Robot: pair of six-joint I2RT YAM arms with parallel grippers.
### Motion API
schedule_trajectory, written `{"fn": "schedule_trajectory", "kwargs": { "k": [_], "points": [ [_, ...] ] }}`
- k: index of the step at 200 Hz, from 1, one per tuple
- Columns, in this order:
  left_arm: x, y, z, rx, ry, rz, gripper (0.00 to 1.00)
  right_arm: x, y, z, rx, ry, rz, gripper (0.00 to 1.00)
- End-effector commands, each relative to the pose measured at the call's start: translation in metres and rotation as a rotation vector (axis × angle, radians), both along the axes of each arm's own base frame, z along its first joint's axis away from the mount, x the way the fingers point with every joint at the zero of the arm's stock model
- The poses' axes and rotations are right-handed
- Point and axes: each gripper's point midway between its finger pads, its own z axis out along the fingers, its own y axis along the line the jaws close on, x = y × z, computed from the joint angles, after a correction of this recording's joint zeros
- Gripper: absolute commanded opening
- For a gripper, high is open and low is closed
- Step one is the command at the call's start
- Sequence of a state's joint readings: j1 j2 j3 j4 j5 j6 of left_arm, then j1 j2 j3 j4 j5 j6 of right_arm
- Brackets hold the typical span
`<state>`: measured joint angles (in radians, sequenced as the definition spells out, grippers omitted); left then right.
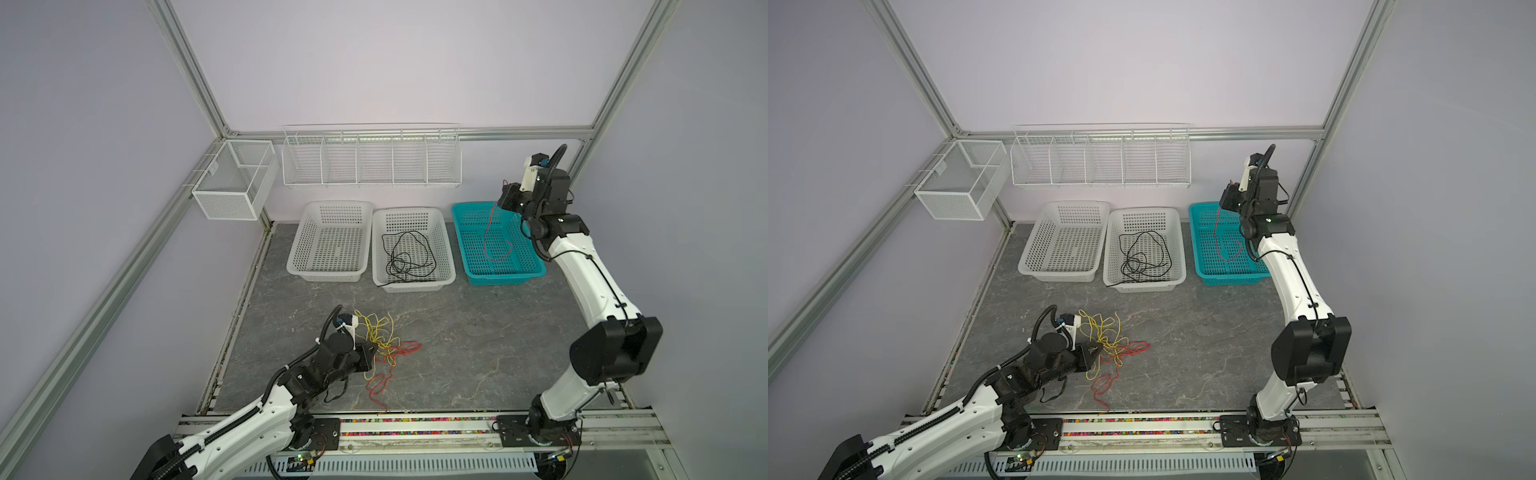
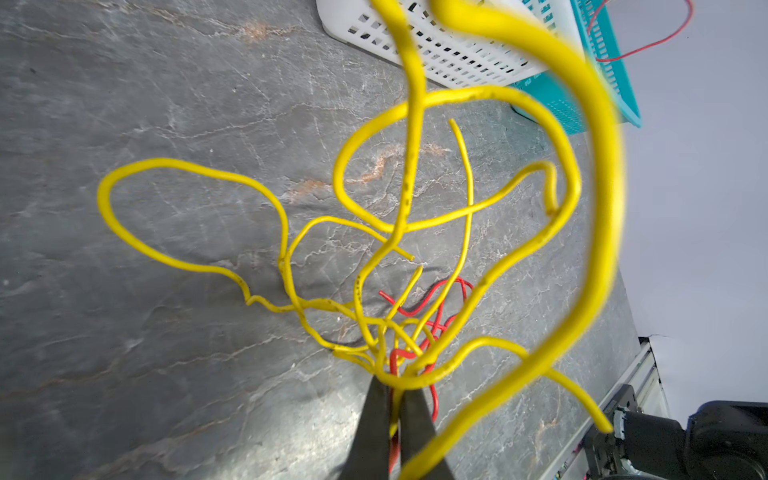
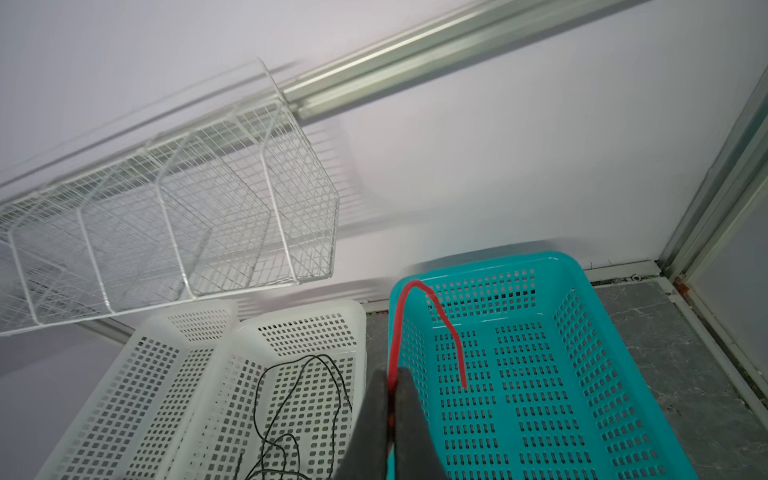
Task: Untangle the cables
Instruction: 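Lower the red wire into the teal basket and open the right gripper, then move the right gripper back to the bundle and grasp a yellow wire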
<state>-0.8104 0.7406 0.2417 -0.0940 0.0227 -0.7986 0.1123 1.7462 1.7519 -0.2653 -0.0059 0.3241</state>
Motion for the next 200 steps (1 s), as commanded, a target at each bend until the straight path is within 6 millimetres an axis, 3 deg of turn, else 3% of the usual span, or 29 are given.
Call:
{"fn": "schedule_trajectory", "kwargs": {
  "k": [1, 24, 42, 98, 123, 151, 173, 194, 200],
  "points": [
    [0.003, 0.001, 0.001, 0.001, -0.030, 0.005, 0.00, 0.015, -0.003, -0.026, -0.020, 0.057, 0.004, 0.07],
    [0.002, 0.002, 0.003, 0.000, -0.033, 0.004, 0.00, 0.028, -0.005, -0.074, -0.059, 0.168, 0.016, 0.09],
    [0.001, 0.004, 0.002, 0.006, -0.032, 0.005, 0.00, 0.029, -0.007, -0.099, -0.084, 0.240, 0.011, 0.10],
    [0.000, 0.005, 0.004, 0.003, -0.030, 0.002, 0.00, 0.020, -0.019, -0.142, -0.067, 0.412, -0.079, 0.22],
    [-0.001, 0.003, 0.005, -0.002, -0.028, -0.002, 0.00, 0.013, -0.016, -0.137, -0.040, 0.436, -0.072, 0.34],
    [0.000, 0.000, 0.008, -0.016, -0.028, -0.009, 0.00, -0.004, -0.004, -0.111, 0.023, 0.409, -0.047, 0.48],
    [0.001, -0.004, 0.013, -0.030, -0.029, -0.018, 0.00, -0.033, 0.031, -0.085, 0.103, 0.350, 0.077, 0.57],
    [0.002, -0.010, 0.021, -0.059, -0.035, -0.032, 0.00, -0.074, 0.068, -0.082, 0.155, 0.338, 0.213, 0.64],
    [0.002, -0.013, 0.025, -0.075, -0.039, -0.041, 0.00, -0.091, 0.092, -0.083, 0.160, 0.336, 0.288, 0.65]
  ]
}}
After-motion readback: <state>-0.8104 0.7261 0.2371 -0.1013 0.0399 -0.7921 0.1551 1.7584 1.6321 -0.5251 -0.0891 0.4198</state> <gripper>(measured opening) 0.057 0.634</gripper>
